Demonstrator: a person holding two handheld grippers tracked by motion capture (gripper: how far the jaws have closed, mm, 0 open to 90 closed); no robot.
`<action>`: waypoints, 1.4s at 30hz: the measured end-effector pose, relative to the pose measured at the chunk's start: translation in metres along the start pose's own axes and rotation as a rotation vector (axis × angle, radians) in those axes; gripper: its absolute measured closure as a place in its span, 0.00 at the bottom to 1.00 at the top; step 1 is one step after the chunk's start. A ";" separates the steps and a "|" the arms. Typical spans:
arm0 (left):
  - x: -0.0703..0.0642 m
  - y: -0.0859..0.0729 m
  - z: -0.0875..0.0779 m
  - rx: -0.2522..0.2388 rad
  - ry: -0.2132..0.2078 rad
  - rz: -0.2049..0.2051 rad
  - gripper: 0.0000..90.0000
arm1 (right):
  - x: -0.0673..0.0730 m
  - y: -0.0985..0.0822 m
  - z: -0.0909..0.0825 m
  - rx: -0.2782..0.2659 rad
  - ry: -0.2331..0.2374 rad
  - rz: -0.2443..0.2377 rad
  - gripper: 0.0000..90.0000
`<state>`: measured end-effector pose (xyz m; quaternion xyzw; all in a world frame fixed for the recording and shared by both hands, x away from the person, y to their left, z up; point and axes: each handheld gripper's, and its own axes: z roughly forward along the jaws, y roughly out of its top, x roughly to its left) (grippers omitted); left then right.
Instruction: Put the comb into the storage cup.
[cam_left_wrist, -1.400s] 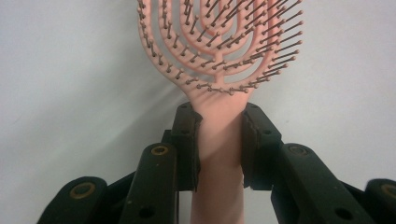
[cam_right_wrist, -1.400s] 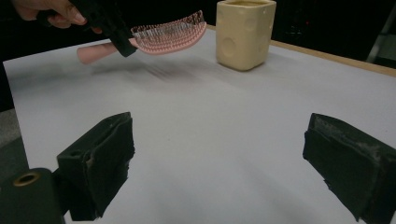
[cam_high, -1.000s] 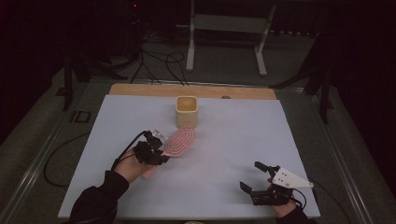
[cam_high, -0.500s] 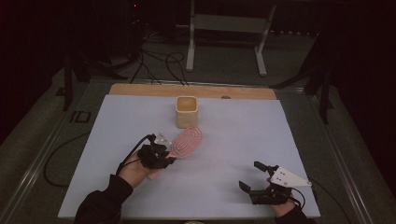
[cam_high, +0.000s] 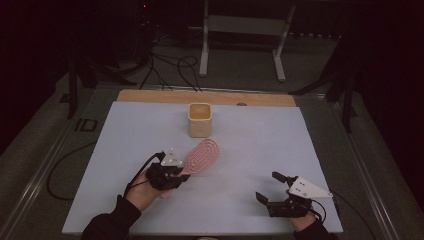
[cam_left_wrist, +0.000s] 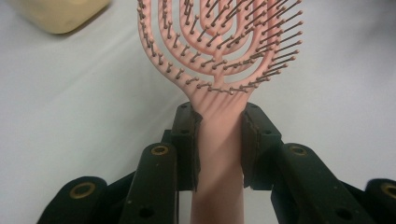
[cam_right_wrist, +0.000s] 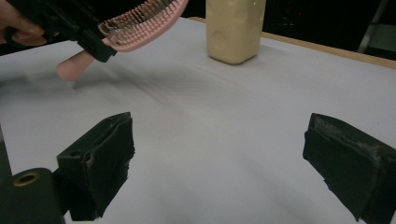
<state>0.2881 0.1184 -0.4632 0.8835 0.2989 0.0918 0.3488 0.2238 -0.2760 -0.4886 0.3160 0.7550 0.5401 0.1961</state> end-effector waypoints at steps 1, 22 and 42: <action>-0.001 -0.001 -0.001 -0.013 -0.002 -0.004 0.79 | 0.000 0.000 0.000 0.001 0.000 -0.001 0.10; -0.018 -0.022 -0.011 -0.128 0.033 0.050 0.79 | 0.004 0.011 -0.003 -0.012 -0.019 0.013 0.10; -0.020 -0.028 -0.015 -0.196 0.020 0.070 0.79 | 0.019 0.070 -0.007 -0.028 -0.008 0.023 0.10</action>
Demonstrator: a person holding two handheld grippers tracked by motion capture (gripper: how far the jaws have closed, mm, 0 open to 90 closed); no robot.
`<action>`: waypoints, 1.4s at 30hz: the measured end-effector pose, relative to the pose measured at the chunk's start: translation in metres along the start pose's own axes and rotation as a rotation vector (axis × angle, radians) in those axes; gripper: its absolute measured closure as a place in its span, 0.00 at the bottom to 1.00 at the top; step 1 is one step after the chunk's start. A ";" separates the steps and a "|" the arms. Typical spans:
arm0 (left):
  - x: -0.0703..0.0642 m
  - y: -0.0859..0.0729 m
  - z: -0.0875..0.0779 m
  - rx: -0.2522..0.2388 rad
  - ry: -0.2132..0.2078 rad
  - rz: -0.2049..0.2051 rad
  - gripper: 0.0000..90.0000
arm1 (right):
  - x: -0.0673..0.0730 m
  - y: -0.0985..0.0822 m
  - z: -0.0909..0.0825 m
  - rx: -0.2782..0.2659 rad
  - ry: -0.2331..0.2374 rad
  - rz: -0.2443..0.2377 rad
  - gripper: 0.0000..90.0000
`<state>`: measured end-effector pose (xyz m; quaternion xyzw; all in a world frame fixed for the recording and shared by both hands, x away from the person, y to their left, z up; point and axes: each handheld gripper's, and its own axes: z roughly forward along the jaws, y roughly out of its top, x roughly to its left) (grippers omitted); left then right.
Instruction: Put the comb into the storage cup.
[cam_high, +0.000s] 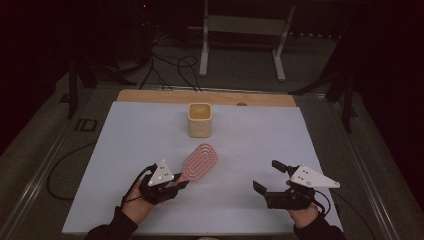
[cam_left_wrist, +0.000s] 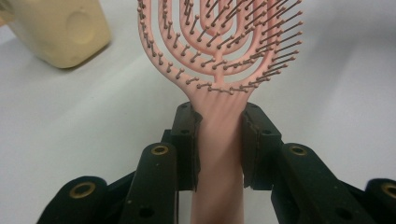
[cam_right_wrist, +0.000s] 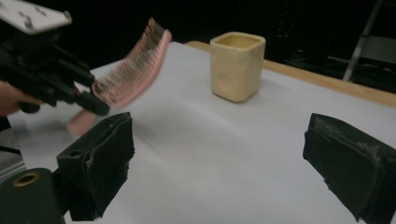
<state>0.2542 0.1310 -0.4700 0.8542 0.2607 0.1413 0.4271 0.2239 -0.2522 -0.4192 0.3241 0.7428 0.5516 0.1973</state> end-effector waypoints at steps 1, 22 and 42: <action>0.000 0.000 0.000 -0.003 -0.002 -0.004 0.79 | 0.000 0.004 0.001 -0.004 0.010 0.002 0.10; 0.002 -0.002 -0.005 -0.062 0.000 -0.025 0.79 | 0.016 0.053 0.034 -0.025 0.090 -0.041 0.09; -0.001 -0.001 -0.004 -0.130 -0.025 -0.016 0.79 | 0.020 0.060 0.083 -0.003 0.109 0.095 0.09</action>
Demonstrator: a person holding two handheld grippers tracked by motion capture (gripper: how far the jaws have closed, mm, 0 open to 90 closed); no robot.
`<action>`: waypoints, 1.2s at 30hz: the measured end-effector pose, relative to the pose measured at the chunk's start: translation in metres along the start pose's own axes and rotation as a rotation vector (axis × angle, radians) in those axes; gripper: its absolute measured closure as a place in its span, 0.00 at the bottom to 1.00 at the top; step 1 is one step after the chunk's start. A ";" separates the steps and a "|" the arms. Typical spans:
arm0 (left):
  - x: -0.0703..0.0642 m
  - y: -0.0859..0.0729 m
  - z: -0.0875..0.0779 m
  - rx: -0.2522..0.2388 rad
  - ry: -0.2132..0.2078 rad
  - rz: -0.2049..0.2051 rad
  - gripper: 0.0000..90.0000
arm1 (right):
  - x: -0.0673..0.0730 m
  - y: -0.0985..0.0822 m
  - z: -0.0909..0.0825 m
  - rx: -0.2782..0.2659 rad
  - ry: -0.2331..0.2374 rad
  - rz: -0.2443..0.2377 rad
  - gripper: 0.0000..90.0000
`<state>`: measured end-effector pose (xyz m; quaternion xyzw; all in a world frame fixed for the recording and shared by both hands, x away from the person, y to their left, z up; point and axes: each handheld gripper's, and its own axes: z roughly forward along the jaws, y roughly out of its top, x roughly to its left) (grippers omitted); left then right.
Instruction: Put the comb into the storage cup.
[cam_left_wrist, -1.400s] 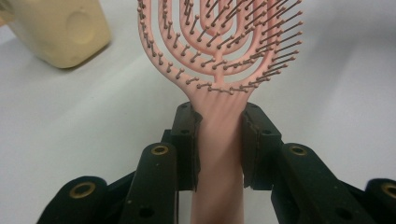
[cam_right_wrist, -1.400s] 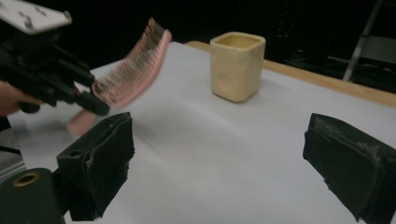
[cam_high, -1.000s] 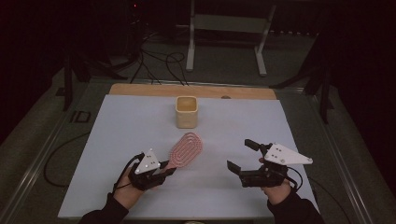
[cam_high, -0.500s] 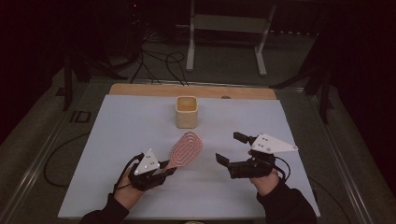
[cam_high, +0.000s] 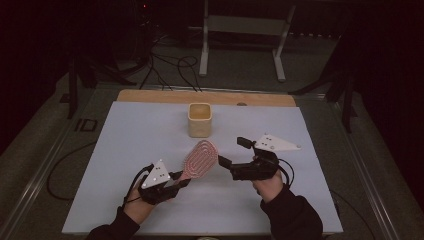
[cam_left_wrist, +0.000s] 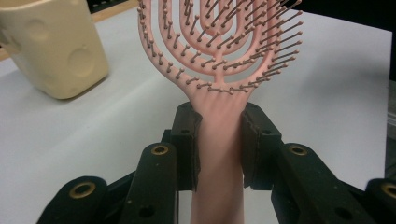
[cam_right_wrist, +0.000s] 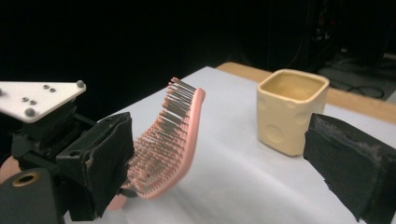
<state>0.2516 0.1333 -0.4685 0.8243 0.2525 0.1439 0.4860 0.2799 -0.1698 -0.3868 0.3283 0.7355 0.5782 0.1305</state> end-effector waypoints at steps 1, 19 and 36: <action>0.000 0.000 0.000 -0.003 0.001 -0.002 0.79 | 0.001 0.000 0.003 0.009 -0.016 0.006 0.09; 0.000 0.000 0.001 -0.009 0.016 0.002 0.79 | 0.015 -0.007 0.043 0.036 0.047 0.265 0.18; 0.000 -0.001 0.001 -0.024 0.009 -0.005 0.79 | 0.019 -0.018 0.055 0.092 0.100 0.309 0.61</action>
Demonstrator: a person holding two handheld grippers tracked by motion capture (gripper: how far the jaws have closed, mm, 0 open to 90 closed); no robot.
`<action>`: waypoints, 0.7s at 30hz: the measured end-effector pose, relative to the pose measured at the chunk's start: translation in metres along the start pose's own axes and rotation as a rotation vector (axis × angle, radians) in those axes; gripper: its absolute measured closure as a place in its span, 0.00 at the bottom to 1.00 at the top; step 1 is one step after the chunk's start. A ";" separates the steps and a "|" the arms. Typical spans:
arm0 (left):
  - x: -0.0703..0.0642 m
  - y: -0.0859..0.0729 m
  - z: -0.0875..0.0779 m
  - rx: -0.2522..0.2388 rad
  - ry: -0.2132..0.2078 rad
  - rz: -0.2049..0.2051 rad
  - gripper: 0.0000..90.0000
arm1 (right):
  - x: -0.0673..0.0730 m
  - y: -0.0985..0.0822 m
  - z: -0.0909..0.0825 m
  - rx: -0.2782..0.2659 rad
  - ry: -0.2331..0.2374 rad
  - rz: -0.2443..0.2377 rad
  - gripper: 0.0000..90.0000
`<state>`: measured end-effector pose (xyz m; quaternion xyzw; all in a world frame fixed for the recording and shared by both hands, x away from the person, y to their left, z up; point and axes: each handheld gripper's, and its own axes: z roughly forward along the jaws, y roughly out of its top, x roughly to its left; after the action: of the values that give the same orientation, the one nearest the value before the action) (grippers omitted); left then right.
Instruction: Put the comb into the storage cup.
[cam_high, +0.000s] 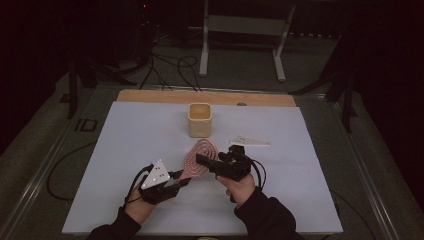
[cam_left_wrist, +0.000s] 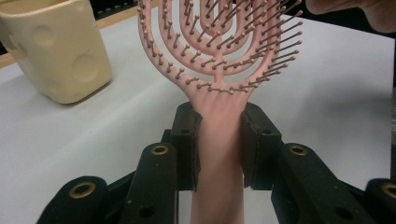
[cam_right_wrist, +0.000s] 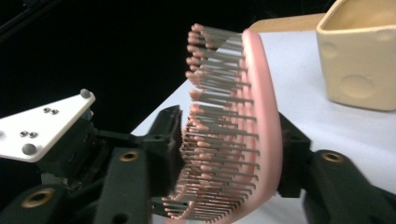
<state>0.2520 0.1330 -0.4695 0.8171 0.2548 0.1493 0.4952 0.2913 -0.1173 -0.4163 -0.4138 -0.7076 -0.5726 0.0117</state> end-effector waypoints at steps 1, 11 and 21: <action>0.000 0.000 0.000 0.002 0.004 0.002 0.79 | 0.000 0.000 0.000 0.002 0.004 0.000 0.64; 0.000 -0.002 0.003 0.011 -0.006 0.000 0.79 | -0.004 0.000 0.001 -0.002 0.049 0.034 0.71; 0.001 0.001 0.003 0.004 -0.038 -0.049 0.78 | 0.000 0.001 -0.001 -0.049 0.059 -0.022 0.72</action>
<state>0.2549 0.1313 -0.4695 0.8142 0.2657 0.1210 0.5019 0.2912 -0.1185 -0.4152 -0.3891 -0.6973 -0.6018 0.0165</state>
